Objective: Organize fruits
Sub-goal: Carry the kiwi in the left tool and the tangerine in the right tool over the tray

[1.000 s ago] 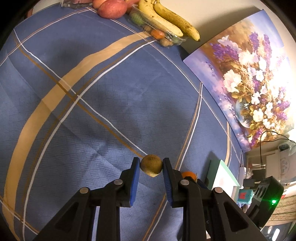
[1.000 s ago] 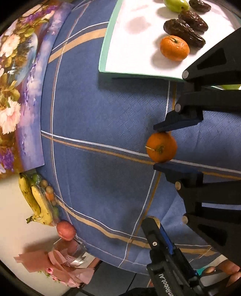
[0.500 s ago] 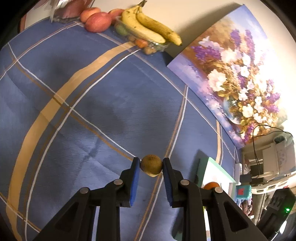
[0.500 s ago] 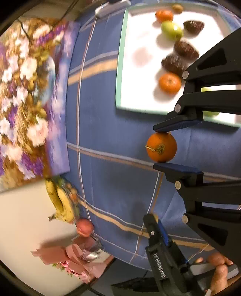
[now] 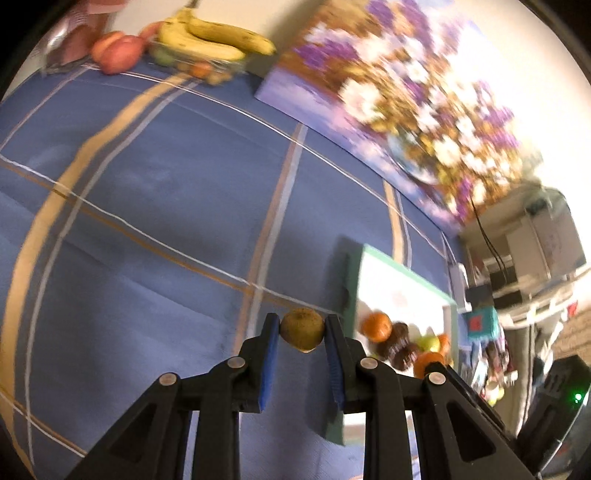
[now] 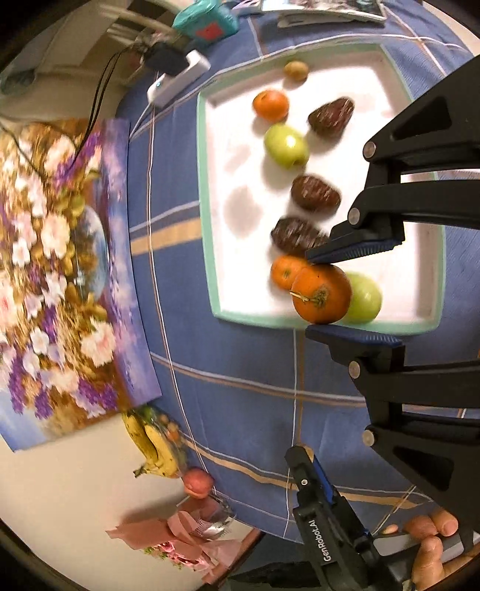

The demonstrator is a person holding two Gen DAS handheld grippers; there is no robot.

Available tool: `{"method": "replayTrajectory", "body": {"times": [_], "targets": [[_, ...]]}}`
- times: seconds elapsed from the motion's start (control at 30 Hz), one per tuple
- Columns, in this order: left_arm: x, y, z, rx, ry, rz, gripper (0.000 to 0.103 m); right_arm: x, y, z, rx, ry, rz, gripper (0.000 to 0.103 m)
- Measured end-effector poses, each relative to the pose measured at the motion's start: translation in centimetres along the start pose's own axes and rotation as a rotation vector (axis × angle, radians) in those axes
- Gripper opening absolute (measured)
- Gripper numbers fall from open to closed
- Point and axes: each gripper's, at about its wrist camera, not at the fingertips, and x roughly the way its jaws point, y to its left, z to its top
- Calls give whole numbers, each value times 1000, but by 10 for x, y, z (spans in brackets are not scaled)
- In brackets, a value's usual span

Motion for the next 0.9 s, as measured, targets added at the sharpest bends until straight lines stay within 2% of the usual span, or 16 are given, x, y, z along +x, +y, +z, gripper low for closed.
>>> {"method": "replayTrajectory", "body": {"times": [0.23, 0.47, 0.67, 0.9], "targets": [[15, -44, -28, 109, 69, -28, 26, -5, -42, -26, 64, -6, -48, 35], [40, -79, -55, 198, 163, -36, 26, -11, -87, -36, 143, -4, -115, 35], [59, -104, -77, 296, 228, -4, 26, -11, -110, -44, 191, 12, -123, 35], [83, -109, -93, 357, 291, 65, 26, 2, -112, -47, 192, 60, -124, 36]]}}
